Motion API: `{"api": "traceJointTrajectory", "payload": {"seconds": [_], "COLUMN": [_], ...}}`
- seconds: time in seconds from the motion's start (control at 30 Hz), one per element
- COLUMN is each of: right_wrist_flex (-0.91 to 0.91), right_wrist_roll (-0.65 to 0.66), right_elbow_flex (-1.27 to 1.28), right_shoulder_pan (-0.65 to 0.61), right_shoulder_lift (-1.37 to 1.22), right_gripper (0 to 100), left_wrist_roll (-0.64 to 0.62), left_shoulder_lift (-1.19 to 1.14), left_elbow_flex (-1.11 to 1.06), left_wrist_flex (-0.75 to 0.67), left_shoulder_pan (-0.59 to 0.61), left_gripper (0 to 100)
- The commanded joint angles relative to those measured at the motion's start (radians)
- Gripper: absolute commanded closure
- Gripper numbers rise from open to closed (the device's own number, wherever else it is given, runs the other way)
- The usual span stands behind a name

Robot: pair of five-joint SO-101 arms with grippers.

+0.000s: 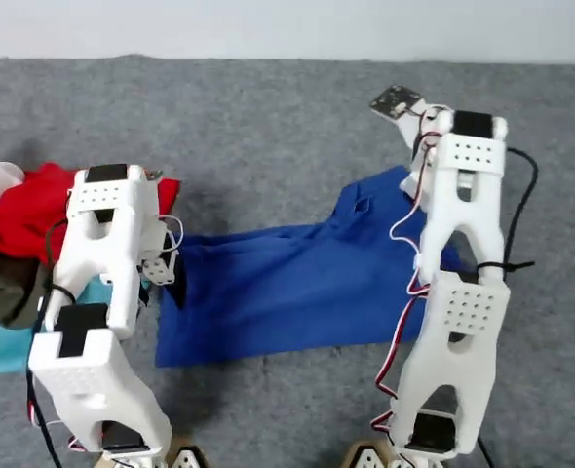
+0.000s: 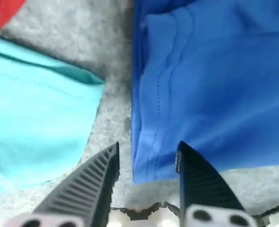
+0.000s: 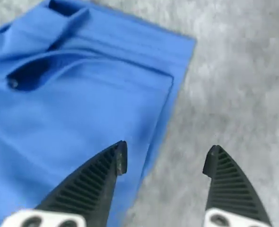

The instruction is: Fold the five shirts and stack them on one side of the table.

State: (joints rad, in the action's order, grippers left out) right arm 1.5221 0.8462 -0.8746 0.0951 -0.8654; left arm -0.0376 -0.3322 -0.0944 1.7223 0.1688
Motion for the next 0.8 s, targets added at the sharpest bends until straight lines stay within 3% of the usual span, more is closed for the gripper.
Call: {"api": "traceJointTrajectory", "payload": {"seconds": [0.0,0.37,0.6,0.77], "right_wrist_flex": [-0.073,-0.22,-0.271,-0.263], "right_wrist_roll": [0.012,0.012,0.012,0.012], "right_elbow_flex": [-0.054,-0.054,-0.054,-0.058], "right_shoulder_pan": [-0.019,-0.041,-0.03,-0.03], "right_shoulder_lift": [-0.027,-0.16,-0.208,-0.205], "right_gripper": [72.2,73.4,99.8,99.1], "left_wrist_roll": [-0.017,-0.017,-0.017,-0.021], "left_shoulder_lift": [0.138,0.253,0.253,0.253], "left_elbow_flex": [0.03,0.03,0.027,0.025], "left_wrist_flex": [0.035,0.035,0.035,0.035], "left_shoulder_pan": [-0.002,0.0,0.0,0.0], "left_gripper": [81,81,81,81]}}
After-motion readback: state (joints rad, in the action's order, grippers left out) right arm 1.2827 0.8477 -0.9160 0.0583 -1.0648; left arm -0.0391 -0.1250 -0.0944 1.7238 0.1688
